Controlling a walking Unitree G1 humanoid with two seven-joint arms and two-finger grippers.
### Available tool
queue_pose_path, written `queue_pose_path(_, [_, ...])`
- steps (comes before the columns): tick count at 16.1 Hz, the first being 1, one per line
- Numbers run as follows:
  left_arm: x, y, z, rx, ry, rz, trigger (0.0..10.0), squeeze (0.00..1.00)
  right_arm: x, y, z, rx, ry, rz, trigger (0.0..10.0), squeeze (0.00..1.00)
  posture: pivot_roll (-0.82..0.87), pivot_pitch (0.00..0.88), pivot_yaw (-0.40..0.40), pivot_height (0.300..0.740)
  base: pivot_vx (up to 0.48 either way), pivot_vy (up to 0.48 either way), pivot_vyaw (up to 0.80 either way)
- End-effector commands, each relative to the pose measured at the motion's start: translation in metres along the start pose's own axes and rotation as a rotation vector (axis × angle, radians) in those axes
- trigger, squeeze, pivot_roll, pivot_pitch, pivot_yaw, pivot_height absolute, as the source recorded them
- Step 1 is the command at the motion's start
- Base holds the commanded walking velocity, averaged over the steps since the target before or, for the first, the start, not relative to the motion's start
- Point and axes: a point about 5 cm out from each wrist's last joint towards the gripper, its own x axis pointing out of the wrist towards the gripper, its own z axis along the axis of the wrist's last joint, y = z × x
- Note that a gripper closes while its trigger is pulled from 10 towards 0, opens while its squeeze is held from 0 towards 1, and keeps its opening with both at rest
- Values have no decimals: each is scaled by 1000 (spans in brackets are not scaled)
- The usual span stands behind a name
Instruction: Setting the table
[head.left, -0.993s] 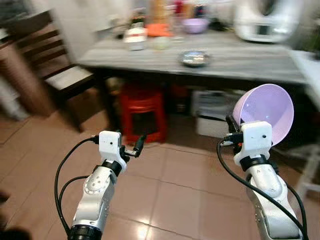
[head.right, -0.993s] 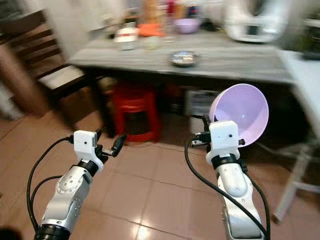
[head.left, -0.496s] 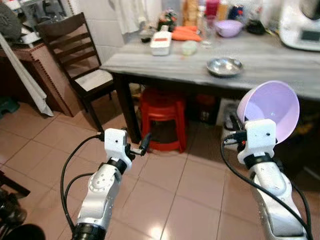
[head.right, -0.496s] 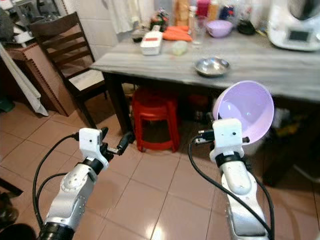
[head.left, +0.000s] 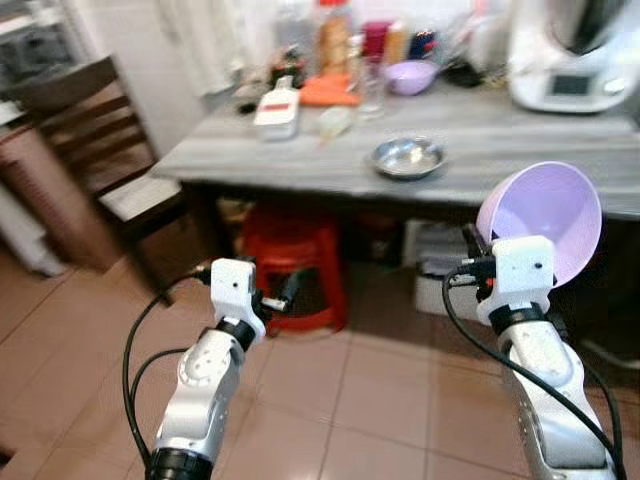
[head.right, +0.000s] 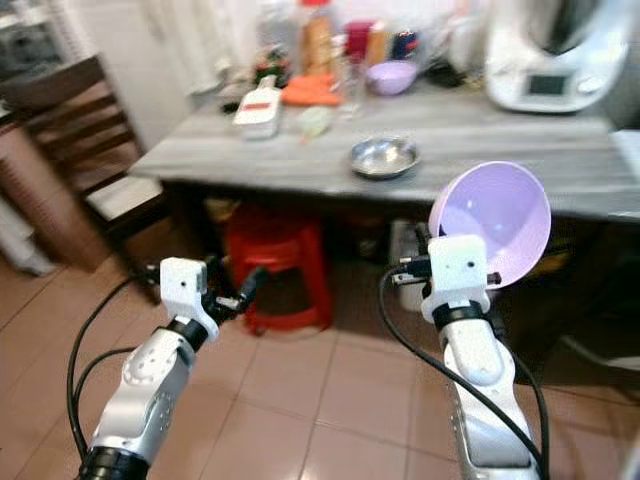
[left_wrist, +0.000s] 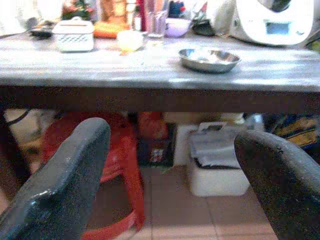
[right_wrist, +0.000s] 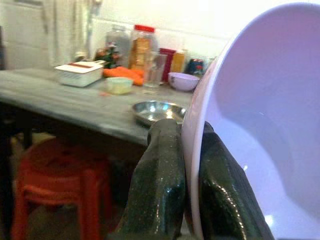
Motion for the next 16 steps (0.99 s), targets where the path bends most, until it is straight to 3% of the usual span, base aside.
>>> queue_pose_path(1, [-4,11,1,21,3,32,10000,0,2,8,7,21,-31,27,10000,0,-134,37,71,740,368,0,0])
queue_pose_path(16, [-4,11,4,37,-11,42,10000,0,-1,4,6,-9,-33,21,10000,0,-146,28,80,740,365,0,0])
